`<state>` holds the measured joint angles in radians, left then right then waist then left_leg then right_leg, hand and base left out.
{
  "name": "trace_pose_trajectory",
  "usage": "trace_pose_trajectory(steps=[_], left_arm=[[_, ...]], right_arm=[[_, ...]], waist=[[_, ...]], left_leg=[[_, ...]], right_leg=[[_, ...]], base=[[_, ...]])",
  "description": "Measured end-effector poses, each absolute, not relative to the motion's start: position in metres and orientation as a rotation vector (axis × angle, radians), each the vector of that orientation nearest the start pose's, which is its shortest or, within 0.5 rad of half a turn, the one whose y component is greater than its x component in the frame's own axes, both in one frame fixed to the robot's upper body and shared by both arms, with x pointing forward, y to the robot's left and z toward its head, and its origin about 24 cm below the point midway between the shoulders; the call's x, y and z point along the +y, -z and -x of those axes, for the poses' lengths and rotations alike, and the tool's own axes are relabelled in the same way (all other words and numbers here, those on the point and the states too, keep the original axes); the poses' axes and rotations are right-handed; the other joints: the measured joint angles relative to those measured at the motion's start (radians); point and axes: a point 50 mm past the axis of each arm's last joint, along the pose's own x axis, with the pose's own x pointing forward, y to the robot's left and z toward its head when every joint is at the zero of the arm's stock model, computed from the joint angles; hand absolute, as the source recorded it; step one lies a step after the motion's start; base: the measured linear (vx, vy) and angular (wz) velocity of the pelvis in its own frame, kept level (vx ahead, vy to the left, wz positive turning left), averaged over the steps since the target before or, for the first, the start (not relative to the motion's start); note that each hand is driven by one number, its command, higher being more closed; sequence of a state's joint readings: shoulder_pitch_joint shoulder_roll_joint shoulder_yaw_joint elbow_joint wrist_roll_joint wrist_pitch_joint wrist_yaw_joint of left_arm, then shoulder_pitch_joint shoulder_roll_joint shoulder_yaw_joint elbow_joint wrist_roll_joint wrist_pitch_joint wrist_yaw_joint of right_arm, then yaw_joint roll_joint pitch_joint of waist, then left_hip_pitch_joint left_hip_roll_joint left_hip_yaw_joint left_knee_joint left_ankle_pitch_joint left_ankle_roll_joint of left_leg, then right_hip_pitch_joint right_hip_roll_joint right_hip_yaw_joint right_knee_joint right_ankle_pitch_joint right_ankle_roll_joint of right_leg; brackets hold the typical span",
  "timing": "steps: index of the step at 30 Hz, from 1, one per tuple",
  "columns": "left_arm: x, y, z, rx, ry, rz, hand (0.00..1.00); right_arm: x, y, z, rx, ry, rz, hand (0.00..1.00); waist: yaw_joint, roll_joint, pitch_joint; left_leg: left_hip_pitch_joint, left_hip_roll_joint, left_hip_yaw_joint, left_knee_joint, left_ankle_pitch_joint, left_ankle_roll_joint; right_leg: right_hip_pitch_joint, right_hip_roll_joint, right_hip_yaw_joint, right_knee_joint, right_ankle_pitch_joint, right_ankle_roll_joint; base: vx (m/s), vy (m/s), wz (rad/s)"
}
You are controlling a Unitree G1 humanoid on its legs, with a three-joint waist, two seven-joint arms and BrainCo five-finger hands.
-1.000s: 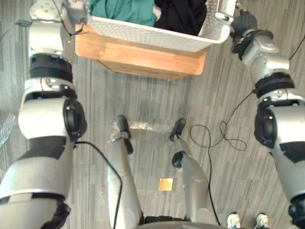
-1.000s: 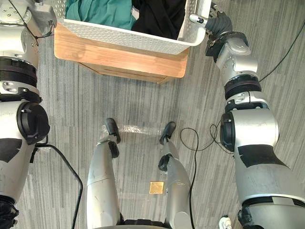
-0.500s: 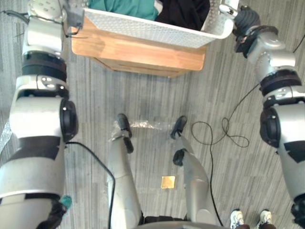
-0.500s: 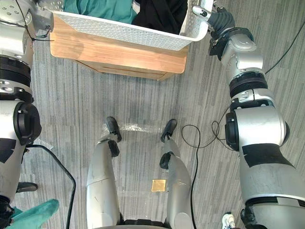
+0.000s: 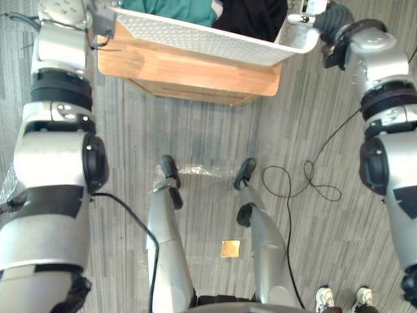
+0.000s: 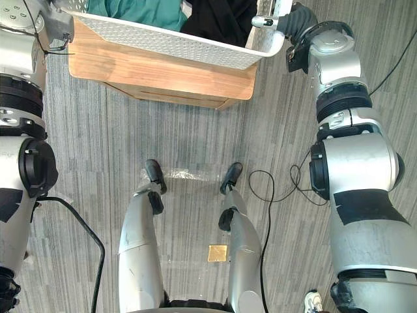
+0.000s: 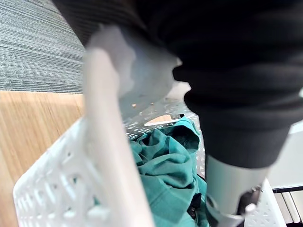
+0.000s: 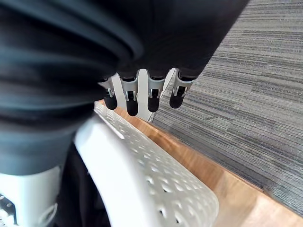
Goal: Pick up the laundry basket with both hands and put the clothes into the washing machine.
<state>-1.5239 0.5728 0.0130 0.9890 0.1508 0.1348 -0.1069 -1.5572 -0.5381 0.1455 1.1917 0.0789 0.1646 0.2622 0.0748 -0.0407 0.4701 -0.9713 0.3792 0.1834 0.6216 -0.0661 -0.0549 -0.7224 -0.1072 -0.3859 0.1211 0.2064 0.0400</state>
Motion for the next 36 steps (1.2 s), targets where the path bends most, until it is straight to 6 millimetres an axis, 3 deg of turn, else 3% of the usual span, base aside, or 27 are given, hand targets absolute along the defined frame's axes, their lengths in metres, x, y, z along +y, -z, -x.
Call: trace_pose_trajectory(steps=[19, 32, 33, 36], left_arm=[[0.219, -0.3823, -0.3972, -0.395, -0.192, -0.444, 0.0], [0.2187, -0.3822, -0.3972, -0.396, -0.193, -0.443, 0.0], [0.2187, -0.3822, -0.3972, -0.396, -0.193, -0.443, 1.0], [0.2188, -0.3822, -0.3972, -0.396, -0.194, -0.443, 1.0]], right_arm=[[-0.2005, -0.349, -0.4144, -0.214, -0.068, 0.361, 0.0], [-0.2005, -0.3498, -0.4142, -0.219, -0.066, 0.36, 0.0], [-0.2004, -0.3498, -0.4142, -0.219, -0.066, 0.36, 1.0], [-0.2002, -0.3498, -0.4143, -0.22, -0.065, 0.36, 1.0]], waist=[[0.0, 0.035, 0.001], [0.0, 0.036, 0.002], [0.001, 0.036, 0.002], [0.001, 0.037, 0.002]], left_leg=[[0.0, -0.013, 0.006, -0.017, 0.006, 0.005], [0.003, -0.015, 0.008, -0.028, 0.014, 0.007], [0.004, -0.015, 0.008, -0.029, 0.014, 0.007], [0.005, -0.015, 0.009, -0.029, 0.014, 0.007]], right_leg=[[-0.007, -0.01, -0.003, -0.001, 0.0, -0.001], [-0.007, -0.011, -0.004, -0.002, 0.001, -0.001], [-0.007, -0.011, -0.004, -0.003, 0.001, -0.001], [-0.007, -0.011, -0.003, -0.003, 0.001, -0.001]], base=[[0.0, -0.002, 0.01], [0.0, 0.0, 0.0], [0.0, 0.0, 0.0], [0.0, 0.0, 0.0]])
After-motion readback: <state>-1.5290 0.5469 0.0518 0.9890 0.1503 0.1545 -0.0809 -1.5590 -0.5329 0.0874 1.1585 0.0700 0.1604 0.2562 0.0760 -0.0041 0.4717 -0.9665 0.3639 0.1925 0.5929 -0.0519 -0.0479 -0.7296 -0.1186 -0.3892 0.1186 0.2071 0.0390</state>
